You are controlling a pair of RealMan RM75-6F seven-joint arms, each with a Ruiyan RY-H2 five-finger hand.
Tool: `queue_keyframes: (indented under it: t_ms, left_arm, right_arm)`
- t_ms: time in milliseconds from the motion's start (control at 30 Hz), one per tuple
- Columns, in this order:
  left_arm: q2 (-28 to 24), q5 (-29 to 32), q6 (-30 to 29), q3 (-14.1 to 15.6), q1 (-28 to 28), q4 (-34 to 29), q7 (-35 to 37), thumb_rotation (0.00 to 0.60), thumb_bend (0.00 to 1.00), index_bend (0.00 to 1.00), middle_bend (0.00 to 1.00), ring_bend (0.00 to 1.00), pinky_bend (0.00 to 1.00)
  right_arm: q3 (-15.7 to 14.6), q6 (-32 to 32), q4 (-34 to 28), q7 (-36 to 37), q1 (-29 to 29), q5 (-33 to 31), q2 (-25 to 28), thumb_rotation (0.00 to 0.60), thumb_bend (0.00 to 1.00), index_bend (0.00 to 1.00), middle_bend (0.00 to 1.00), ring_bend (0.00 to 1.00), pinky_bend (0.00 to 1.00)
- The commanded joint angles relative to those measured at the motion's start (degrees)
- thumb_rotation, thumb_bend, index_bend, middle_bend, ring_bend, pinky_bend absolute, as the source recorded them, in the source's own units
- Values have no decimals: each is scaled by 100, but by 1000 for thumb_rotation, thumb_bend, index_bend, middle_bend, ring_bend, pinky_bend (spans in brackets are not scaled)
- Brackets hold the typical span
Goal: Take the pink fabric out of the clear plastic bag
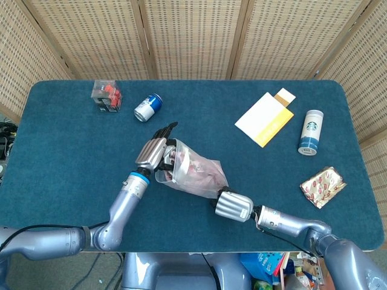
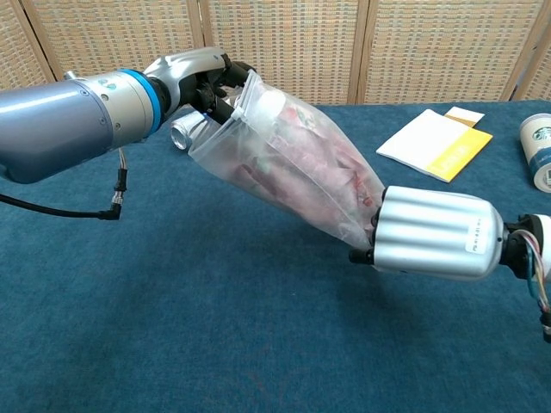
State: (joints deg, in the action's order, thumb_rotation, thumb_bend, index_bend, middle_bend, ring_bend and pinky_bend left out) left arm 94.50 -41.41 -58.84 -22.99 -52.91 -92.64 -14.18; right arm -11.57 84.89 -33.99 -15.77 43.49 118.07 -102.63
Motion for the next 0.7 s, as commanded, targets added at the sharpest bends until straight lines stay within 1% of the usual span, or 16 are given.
queue_keyframes:
  t_ms: [33,267,400,567,700]
  left_arm:
    - [-5,-26,-5,3,12,26,38,600,442,766,0,0,0]
    - [-58,-185,-42,-41,116,183,318,600,442,767,0,0,0]
    - [-268,-372,-62,-153,275,235,662,600,442,766,0,0,0]
    - [-681,-449,-70,-320,481,227,959,600,442,767,0,0,0]
    - [-1271,-529,-31,-474,768,288,1279,600,442,766,0,0,0]
  right_arm:
    - [-35,64,49,1,8,34,13,600,904,824,898,891,1000]
    - [-130,132,201,-31,-57,33,154,600,936,843,911,899,1000]
    - [-124,89,243,-65,-122,-79,377,600,943,851,915,903,1000]
    - [-107,11,301,-107,-207,-223,666,600,950,855,918,906,1000]
    - [-50,-86,414,-149,-336,-424,948,600,953,856,919,906,1000]
